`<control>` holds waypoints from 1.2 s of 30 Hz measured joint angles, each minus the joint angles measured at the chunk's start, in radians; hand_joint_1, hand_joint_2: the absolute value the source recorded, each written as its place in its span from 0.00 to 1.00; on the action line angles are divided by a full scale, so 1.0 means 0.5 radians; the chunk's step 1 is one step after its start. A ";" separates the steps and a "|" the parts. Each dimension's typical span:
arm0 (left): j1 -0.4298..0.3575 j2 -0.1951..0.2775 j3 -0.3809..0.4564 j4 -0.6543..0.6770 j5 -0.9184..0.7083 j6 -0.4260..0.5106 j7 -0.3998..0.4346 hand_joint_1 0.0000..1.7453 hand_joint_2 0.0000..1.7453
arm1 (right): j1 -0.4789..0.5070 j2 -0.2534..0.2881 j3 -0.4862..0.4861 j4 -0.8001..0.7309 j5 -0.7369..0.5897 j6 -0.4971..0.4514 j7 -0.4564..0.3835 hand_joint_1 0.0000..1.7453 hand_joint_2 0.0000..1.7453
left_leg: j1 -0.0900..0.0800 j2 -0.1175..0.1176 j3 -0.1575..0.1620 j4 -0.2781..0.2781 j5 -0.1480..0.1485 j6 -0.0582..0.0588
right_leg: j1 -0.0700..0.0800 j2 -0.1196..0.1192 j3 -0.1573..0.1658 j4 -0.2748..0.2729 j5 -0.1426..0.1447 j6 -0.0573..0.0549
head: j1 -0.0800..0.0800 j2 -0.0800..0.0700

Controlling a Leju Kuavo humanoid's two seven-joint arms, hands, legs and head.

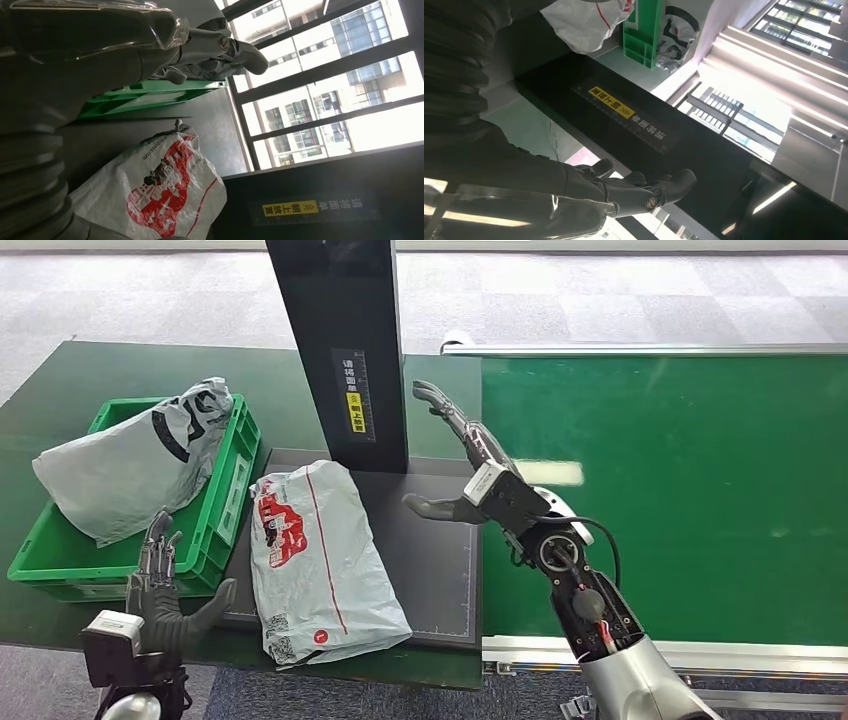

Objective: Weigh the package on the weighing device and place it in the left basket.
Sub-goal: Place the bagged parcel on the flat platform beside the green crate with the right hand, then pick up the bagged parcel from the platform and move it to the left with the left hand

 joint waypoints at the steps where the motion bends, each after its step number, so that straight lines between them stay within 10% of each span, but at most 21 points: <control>1: 0.000 0.000 -0.002 0.000 0.000 0.000 0.000 0.00 1.00 | 0.003 -0.003 -0.008 -0.003 0.000 0.000 0.000 0.00 1.00 | 0.000 0.000 0.000 0.000 0.000 0.000 | 0.000 0.000 0.000 0.000 0.000 0.000 | 0.000 0.000; 10: 0.200 0.032 -0.237 -0.115 -0.309 -0.292 0.101 0.00 1.00 | 0.616 -0.168 -0.596 -0.342 -0.276 -0.145 -0.098 0.00 1.00 | -0.001 -0.025 0.001 0.000 -0.006 0.006 | -0.001 -0.025 0.015 -0.012 -0.009 0.009 | 0.001 0.000; 16: 0.246 0.117 -0.647 -0.096 -0.667 -0.308 0.245 0.00 1.00 | 1.155 -0.059 -1.124 -0.629 -0.189 -0.063 -0.117 0.00 1.00 | -0.002 -0.020 -0.002 0.000 -0.012 0.009 | -0.002 -0.021 0.011 -0.014 -0.010 0.011 | 0.000 0.000; 25: 0.058 0.283 -1.279 0.287 -1.501 0.414 0.524 0.00 1.00 | 1.317 0.096 -1.382 -0.808 -0.157 -0.054 -0.089 0.00 1.00 | -0.001 -0.014 0.005 0.000 -0.010 0.010 | -0.002 -0.016 0.016 -0.013 -0.009 0.011 | 0.000 0.000; 36: -0.049 0.335 -1.459 0.361 -2.110 0.663 0.779 0.00 1.00 | 1.380 0.183 -1.483 -0.932 -0.150 -0.027 -0.065 0.00 1.00 | -0.001 -0.013 0.006 0.000 -0.010 0.009 | -0.002 -0.016 0.016 -0.013 -0.009 0.011 | 0.000 0.000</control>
